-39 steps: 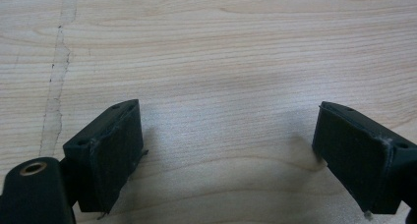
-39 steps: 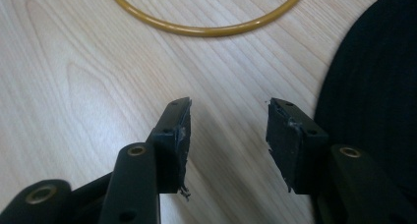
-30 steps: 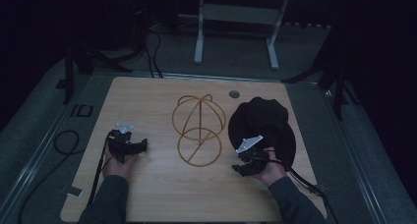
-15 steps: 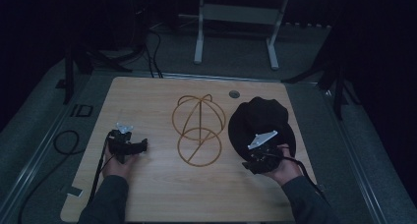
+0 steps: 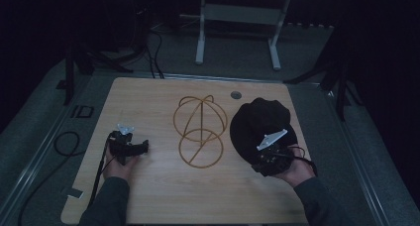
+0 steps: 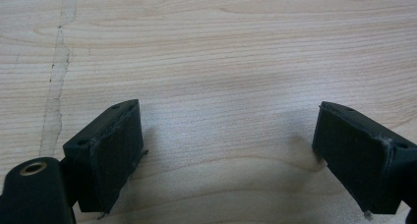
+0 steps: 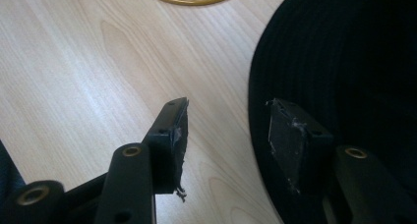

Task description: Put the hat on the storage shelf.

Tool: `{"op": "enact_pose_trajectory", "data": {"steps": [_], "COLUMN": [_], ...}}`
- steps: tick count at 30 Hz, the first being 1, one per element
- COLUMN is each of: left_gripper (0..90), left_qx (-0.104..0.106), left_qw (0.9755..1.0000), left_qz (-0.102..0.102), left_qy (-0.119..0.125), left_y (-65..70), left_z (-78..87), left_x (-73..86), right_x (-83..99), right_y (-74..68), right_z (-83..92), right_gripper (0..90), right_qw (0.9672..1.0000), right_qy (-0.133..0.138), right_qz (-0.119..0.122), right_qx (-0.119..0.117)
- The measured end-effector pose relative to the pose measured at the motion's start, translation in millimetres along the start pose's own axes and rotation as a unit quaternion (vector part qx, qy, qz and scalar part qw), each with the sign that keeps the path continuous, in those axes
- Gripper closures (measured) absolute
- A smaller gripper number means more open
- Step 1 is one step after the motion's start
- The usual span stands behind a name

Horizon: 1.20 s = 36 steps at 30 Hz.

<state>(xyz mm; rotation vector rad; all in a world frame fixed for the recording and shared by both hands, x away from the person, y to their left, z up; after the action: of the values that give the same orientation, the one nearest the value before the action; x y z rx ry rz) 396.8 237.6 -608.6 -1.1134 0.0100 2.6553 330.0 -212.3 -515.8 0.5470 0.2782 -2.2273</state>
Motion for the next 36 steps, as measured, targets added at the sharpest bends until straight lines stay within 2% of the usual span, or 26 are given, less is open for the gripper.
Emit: {"op": "enact_pose_trajectory", "data": {"steps": [4, 10, 18, 29, 36], "left_gripper": [12.0, 12.0, 12.0, 12.0, 12.0], "left_qx": [0.0, 0.0, 0.0, 0.0, 0.0], "left_qw": [1.0, 1.0, 1.0, 1.0, 1.0], "left_qz": [0.0, 0.0, 0.0, 0.0, 0.0], "left_qy": [0.0, 0.0, 0.0, 0.0, 0.0], "left_y": [0.0, 0.0, 0.0, 0.0, 0.0], "left_z": [-0.1, -0.1, 0.0, -0.1, 0.0], "left_x": [-0.1, -0.1, 0.0, -0.1, -0.1], "right_x": [1.5, 3.3, 4.7, 9.0, 5.6], "right_y": [4.8, 10.6, 24.2, 40.0, 47.3], "right_z": [2.1, 6.2, 24.6, 33.2, 37.7], "right_gripper": [50.1, 51.7, 51.4, 51.4, 50.2], "right_qw": [1.0, 0.9999, 0.9996, 0.9985, 0.9978], "right_qy": [0.003, -0.002, -0.003, -0.027, -0.039], "right_qz": [-0.008, -0.007, -0.019, -0.028, -0.028], "right_qx": [0.0, 0.009, 0.021, 0.038, 0.046]}}
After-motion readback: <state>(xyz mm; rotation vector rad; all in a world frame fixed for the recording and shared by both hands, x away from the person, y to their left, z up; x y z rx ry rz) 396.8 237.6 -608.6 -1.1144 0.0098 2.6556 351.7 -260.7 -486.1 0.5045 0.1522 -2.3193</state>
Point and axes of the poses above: each handheld gripper's, and its own axes: z roughly backward along the jaws, x roughly out of its underside, y roughly to its right, the point moved 6 cm from there along -z, roughly forward along the jaws, and after that the axes turned 7 degrees about -z, right-handed, at the moved point
